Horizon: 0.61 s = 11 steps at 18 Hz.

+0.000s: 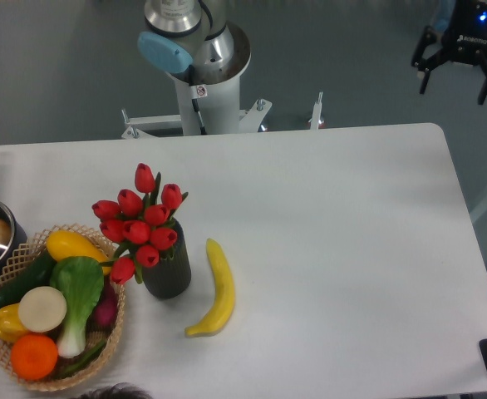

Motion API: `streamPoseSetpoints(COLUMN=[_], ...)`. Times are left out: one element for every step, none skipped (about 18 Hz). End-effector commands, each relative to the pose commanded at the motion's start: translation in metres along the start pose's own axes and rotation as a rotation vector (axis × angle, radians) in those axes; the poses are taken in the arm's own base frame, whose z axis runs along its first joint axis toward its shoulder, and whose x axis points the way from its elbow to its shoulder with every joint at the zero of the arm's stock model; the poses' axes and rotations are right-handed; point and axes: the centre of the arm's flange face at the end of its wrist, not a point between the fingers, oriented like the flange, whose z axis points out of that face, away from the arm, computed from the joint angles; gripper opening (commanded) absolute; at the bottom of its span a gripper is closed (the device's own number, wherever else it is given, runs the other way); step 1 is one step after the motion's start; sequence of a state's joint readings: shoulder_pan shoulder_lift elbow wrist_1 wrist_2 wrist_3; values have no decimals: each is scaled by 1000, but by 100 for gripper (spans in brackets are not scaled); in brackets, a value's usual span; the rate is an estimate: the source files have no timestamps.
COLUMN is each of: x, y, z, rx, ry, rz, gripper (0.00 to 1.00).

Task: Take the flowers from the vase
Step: 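Move the open gripper across the table toward the red tulips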

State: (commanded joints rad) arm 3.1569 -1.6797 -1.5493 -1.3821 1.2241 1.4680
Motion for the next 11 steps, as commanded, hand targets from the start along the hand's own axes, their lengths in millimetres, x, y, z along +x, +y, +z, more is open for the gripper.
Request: streamPoseSetpoints(x=[2,4,5,5,5,5,6,6,9,13,18], y=[-2,-4,-5,-6,-6,-6,-6,-4,-4,-2,0], z=[1,3,3,3,3,4,9,16,21,30,35], rx=[-1,-1,0,2,4,9,16,35,55,66,70], ry=[1,4,7,6,6,10,19,32,32,28,12], rz=[3,7,7,11,12,11,10,4,1,-1,-11], gripper=[100,100,100,100,100,100,100,100,100,100,100])
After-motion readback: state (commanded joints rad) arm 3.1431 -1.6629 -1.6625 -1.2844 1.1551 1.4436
